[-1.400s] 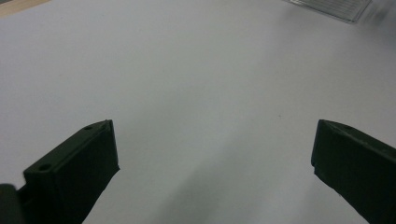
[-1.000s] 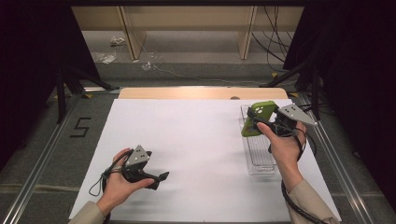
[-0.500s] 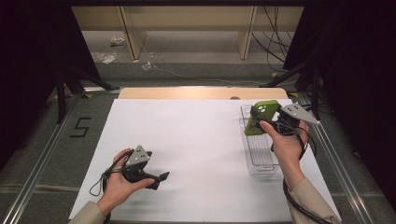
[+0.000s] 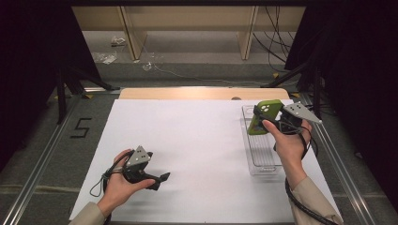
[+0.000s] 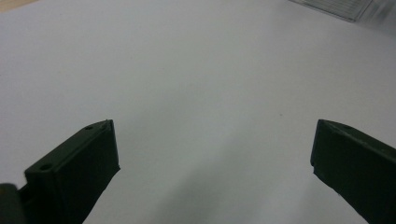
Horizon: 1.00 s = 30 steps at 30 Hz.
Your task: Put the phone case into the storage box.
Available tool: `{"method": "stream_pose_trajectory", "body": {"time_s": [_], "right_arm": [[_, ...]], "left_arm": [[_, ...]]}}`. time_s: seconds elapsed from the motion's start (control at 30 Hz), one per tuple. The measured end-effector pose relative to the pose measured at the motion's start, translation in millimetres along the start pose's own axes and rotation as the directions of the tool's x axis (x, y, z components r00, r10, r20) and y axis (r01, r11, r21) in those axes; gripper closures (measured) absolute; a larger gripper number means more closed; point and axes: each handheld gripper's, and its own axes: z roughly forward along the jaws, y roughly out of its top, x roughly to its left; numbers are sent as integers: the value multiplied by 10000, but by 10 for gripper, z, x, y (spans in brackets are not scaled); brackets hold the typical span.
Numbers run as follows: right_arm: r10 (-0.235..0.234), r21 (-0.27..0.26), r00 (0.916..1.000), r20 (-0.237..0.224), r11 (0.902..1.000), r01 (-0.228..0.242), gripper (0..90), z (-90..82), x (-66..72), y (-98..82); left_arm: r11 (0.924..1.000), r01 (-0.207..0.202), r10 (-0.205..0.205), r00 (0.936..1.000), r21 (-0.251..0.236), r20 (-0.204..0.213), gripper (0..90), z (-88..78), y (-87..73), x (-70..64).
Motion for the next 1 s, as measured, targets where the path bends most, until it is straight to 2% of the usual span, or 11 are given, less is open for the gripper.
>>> {"method": "stream_pose_trajectory", "body": {"time_s": [1.0], "right_arm": [[-182,116,9993,340,9998,178,179,107,-67,-6]], "left_arm": [[10000,51,-51,10000,-43,-22,4,-4,-1,8]]}}
